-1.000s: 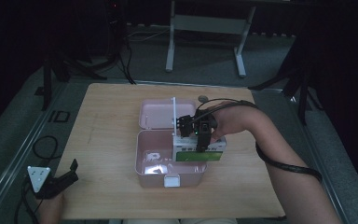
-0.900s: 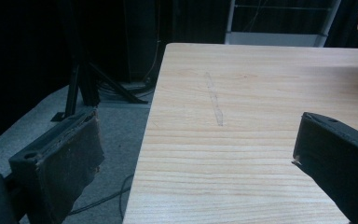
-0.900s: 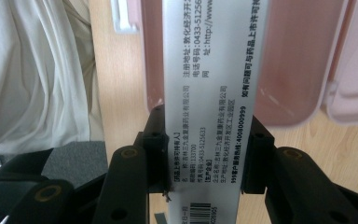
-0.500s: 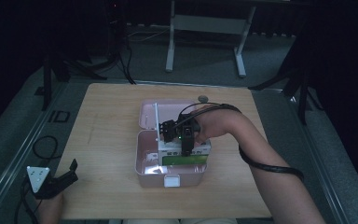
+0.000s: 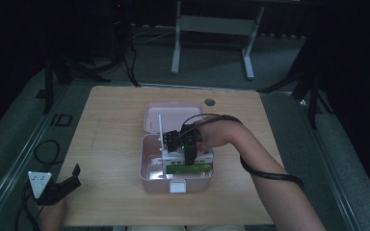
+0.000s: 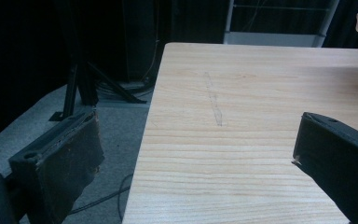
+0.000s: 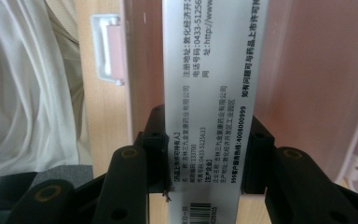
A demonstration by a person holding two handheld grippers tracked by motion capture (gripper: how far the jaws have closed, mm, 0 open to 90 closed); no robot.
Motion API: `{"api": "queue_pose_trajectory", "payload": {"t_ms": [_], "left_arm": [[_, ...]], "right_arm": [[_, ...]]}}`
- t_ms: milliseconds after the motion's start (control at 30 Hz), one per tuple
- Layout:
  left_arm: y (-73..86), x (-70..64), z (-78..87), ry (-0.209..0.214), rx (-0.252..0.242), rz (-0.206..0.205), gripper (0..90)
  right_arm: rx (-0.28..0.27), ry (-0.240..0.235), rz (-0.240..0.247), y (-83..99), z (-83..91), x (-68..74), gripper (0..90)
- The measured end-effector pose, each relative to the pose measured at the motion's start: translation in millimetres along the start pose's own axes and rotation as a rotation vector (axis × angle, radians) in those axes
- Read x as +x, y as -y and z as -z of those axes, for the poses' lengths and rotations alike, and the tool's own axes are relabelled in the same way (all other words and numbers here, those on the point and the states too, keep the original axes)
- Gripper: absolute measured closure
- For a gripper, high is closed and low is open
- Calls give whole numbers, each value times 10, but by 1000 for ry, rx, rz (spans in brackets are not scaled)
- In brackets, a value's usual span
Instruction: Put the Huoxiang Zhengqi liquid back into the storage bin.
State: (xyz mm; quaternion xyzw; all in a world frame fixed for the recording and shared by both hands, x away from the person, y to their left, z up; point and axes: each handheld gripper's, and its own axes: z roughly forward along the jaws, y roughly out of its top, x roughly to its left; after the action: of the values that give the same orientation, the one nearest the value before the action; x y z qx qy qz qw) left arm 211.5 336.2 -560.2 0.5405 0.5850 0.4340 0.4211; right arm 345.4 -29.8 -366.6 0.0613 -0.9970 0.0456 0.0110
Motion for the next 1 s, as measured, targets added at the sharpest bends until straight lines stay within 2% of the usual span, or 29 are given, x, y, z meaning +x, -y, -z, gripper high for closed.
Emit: {"api": "queue_pose_trajectory", "payload": {"t_ms": [533,1000], "left_arm": [[0,-1,-3,1,1,-1,16],[-1,0,-3,2,2,-1,16]], "right_arm": [[1,-42,-1,-9,-432,-64,624],[15,-72,10,-35,-760,-25,624]]}}
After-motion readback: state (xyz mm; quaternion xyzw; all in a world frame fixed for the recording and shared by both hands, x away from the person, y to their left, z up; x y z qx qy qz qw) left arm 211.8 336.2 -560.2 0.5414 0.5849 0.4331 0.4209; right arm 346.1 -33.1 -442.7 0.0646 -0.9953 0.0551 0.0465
